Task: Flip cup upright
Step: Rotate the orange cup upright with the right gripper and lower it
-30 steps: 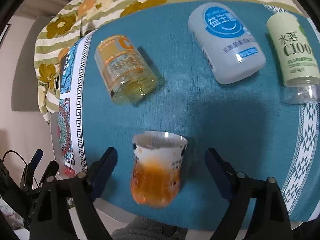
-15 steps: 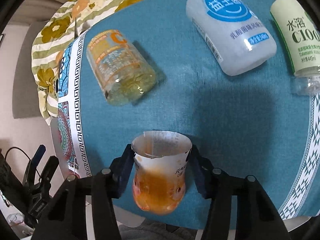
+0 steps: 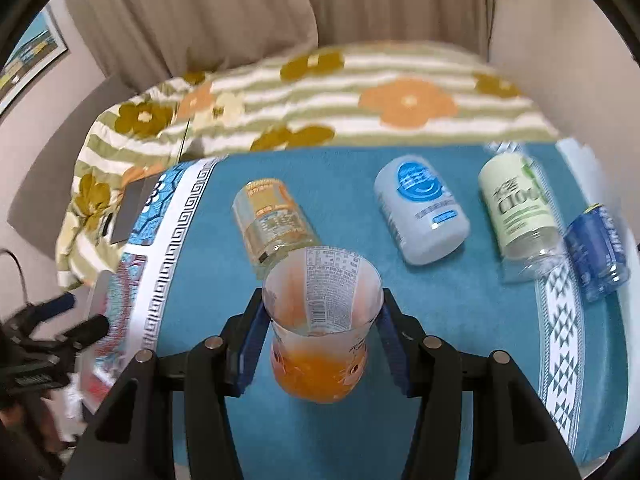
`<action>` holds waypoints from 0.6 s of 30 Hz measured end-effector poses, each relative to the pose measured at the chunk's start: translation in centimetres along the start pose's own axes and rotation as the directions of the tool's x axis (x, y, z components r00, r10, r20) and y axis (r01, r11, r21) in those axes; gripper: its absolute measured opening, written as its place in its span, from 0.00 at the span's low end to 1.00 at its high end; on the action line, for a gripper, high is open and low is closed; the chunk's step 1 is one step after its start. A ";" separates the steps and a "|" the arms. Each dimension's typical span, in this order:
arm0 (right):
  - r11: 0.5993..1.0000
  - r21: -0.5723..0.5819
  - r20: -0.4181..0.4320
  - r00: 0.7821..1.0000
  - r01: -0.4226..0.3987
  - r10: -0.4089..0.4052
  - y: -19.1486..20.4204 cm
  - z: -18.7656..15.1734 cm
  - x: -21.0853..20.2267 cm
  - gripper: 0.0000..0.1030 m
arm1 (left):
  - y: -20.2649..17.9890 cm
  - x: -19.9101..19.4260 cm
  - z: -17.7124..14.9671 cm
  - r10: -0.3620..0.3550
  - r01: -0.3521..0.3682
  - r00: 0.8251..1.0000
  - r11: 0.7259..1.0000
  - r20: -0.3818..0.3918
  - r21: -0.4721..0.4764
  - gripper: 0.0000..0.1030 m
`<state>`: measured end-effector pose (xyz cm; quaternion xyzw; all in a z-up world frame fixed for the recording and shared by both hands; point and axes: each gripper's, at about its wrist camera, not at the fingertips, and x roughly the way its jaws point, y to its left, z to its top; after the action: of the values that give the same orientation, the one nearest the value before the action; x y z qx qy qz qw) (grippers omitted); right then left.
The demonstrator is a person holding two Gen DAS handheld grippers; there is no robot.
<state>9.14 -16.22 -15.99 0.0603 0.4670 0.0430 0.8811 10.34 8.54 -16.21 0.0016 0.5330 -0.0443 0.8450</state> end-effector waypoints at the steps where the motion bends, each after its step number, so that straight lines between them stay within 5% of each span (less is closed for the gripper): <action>1: 1.000 -0.025 0.032 0.999 0.014 -0.014 0.2 -0.3 -0.1 0.48 | -0.1 0.0 -0.2 0.004 -0.004 1.000 1.000 0.004 0.003 1.00; 6: 0.989 -0.127 0.150 0.987 0.079 -0.060 1.5 -1.7 -0.1 0.48 | -0.1 0.1 -0.9 0.012 -0.012 1.000 1.000 0.015 0.004 1.00; 18: 0.985 -0.150 0.175 0.983 0.085 -0.058 1.2 -4.7 -0.9 0.51 | -0.8 -0.4 -2.3 0.006 -0.006 1.000 1.000 0.012 0.012 1.00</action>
<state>4.72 -14.79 -17.67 -0.0226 0.3873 0.0424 0.9207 8.08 7.92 -16.78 0.0082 0.5276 -0.0449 0.8483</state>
